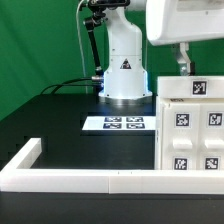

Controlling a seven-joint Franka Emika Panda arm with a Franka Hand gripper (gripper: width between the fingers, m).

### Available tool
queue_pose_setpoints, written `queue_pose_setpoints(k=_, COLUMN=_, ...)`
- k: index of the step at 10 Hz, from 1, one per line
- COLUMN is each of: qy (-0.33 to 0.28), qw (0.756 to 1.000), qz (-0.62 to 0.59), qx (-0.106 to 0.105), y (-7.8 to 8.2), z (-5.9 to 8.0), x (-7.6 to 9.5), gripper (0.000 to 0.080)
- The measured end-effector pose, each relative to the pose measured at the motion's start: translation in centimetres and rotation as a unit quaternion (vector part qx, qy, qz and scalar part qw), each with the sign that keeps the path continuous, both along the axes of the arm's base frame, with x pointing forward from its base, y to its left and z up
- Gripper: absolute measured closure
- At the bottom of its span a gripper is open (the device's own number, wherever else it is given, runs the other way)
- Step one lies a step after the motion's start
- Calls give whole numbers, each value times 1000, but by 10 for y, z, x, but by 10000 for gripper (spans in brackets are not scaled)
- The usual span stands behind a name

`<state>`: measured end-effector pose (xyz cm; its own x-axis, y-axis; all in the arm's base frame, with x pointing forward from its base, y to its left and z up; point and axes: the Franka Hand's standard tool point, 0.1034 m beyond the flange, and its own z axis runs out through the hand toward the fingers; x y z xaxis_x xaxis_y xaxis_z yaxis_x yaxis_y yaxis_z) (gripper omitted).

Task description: Assemble cabinet

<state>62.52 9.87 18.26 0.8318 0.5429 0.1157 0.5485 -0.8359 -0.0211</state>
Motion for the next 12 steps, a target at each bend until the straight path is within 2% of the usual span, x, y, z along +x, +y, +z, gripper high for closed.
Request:
queue_pose_setpoints(k=2, qy=-2, qw=999, qz=38, qx=-6, y=-4, z=-1, x=0, gripper=2)
queue_pose_setpoints(k=4, qy=-8, qw=992, qz=127, qx=-16, y=-6, z=-2, x=0, gripper=2)
queue_pose_setpoints(k=7, qy=10, qw=954, qz=297, qx=-47, y=-7, z=-7, x=-9, gripper=2)
queue_pose_setpoints(k=10, qy=14, qw=917, qz=395, qx=-54, y=-9, z=-15, x=-16, gripper=2)
queue_pose_setpoints(k=12, qy=17, qw=918, qz=392, qx=-54, y=-12, z=-20, x=-20, gripper=2)
